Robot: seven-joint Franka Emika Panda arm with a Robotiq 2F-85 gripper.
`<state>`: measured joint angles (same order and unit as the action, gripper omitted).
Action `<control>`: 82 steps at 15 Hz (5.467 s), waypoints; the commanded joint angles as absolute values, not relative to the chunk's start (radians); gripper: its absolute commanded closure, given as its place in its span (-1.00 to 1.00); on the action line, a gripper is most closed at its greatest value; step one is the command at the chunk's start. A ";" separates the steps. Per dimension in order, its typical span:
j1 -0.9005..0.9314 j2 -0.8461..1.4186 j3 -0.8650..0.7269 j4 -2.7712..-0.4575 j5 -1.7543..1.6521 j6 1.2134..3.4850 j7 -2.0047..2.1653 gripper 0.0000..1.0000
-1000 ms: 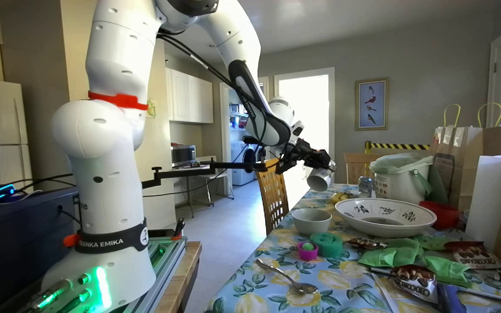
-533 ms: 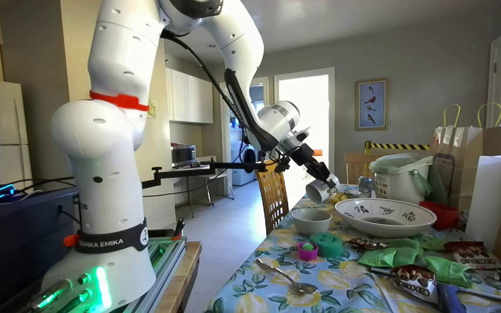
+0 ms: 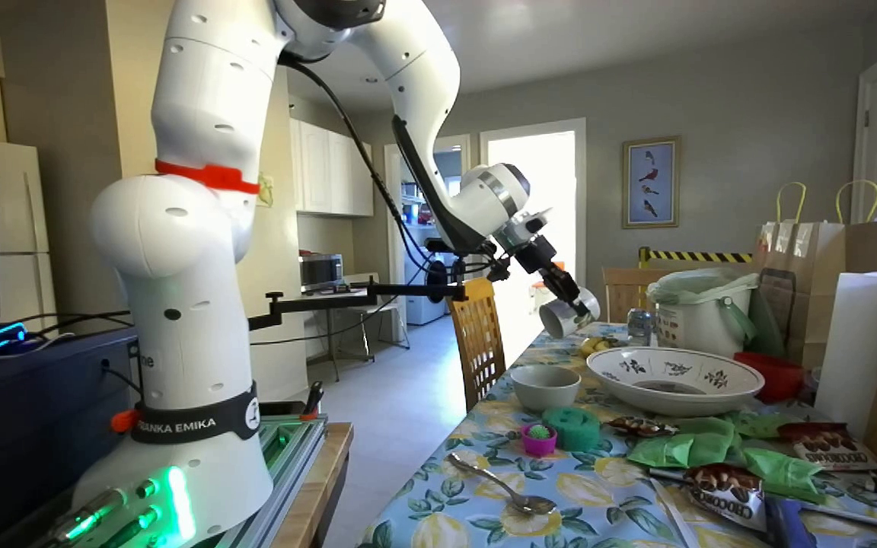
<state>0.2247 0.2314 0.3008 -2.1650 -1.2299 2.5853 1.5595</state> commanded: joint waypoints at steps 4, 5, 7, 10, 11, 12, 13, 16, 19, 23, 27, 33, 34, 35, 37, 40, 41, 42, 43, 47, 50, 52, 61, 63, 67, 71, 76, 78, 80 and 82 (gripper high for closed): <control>0.204 0.180 0.283 -2.165 -1.213 2.609 1.669 0.94; 0.201 0.174 0.281 -2.167 -1.215 2.612 1.703 0.94; 0.194 0.166 0.279 -2.172 -1.216 2.620 1.772 0.94; 0.194 0.163 0.269 -2.171 -1.227 2.642 1.863 0.94; 0.193 0.163 0.264 -2.170 -1.243 2.661 1.901 0.94; 0.194 0.161 0.261 -2.173 -1.245 2.668 1.929 0.94; 0.195 0.159 0.257 -2.174 -1.253 2.679 1.970 0.94; 0.193 0.164 0.249 -2.178 -1.255 2.708 2.041 0.94; 0.189 0.168 0.246 -2.187 -1.222 2.729 2.045 0.94; 0.178 0.170 0.252 -2.204 -1.153 2.732 1.998 0.94; 0.201 0.163 0.248 -2.237 -0.911 2.667 1.810 0.94; 0.225 0.149 0.225 -2.232 -0.666 2.631 1.631 0.94; 0.227 0.145 0.222 -2.232 -0.631 2.622 1.610 0.94; 0.227 0.141 0.216 -2.234 -0.606 2.624 1.599 0.94; 0.224 0.135 0.204 -2.237 -0.552 2.624 1.573 0.94; 0.221 0.134 0.172 -2.242 -0.531 2.664 1.561 0.94; 0.217 0.133 0.161 -2.244 -0.527 2.680 1.561 0.94; 0.215 0.132 0.151 -2.246 -0.520 2.690 1.557 0.94; 0.212 0.131 0.142 -2.248 -0.508 2.702 1.549 0.94; 0.196 0.123 0.110 -2.271 -0.425 2.754 1.526 0.94; 0.166 0.126 0.119 -2.291 -0.338 2.814 1.541 0.94; 0.150 0.131 0.126 -2.302 -0.269 2.860 1.527 0.94; 0.157 0.171 0.118 -2.279 -0.252 2.855 1.553 0.94; 0.157 0.172 0.142 -2.281 -0.073 2.824 1.469 0.94; 0.135 0.140 0.165 -2.259 0.212 2.688 1.411 0.94; 0.121 0.095 0.120 -2.251 0.334 2.582 1.466 0.94; 0.072 0.059 0.103 -2.254 0.626 2.516 1.403 0.94; 0.060 0.051 0.097 -2.273 0.763 2.516 1.378 0.94; 0.054 0.042 0.093 -2.291 0.919 2.520 1.333 0.94; 0.051 0.035 0.088 -2.306 1.071 2.522 1.289 0.94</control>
<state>0.0629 0.0788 0.0939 -2.2731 0.8833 2.5338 1.3691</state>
